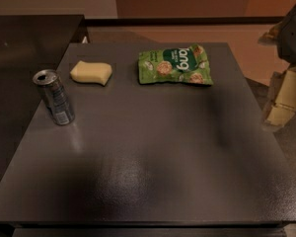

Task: Knock redbull can over

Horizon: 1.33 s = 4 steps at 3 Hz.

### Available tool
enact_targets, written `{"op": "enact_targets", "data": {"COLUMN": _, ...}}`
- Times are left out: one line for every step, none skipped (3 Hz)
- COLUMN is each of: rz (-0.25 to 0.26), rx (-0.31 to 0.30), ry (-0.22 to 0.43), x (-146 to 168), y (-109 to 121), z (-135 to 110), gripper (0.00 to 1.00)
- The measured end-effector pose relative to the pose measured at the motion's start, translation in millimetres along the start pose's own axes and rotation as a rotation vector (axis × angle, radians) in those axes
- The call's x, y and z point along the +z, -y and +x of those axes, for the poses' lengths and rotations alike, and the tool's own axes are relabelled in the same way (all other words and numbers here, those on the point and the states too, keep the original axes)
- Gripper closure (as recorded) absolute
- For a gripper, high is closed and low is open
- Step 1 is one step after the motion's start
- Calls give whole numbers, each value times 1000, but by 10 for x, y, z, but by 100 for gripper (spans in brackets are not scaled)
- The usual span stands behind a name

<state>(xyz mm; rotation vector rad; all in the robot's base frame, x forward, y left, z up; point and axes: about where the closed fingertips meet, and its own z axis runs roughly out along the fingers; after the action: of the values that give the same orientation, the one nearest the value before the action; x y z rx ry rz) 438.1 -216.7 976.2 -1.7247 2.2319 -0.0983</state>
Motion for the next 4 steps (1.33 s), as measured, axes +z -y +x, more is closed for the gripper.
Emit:
{"op": "enact_targets", "data": {"rz": 0, "rx": 0, "ry": 0, "x": 0, "y": 0, "z": 0, "gripper": 0}}
{"op": "enact_targets", "data": {"rz": 7, "rx": -4, "ry": 52, "x": 0, "y": -3, "z": -152, "gripper": 0}}
{"op": "enact_targets", "data": {"rz": -1, "rx": -24, "ry": 156, "x": 84, "y": -17, "z": -514, "gripper": 0}}
{"op": "enact_targets", "data": {"rz": -30, "rx": -52, "ry": 278, "x": 273, "y": -39, "z": -1008, "gripper": 0}}
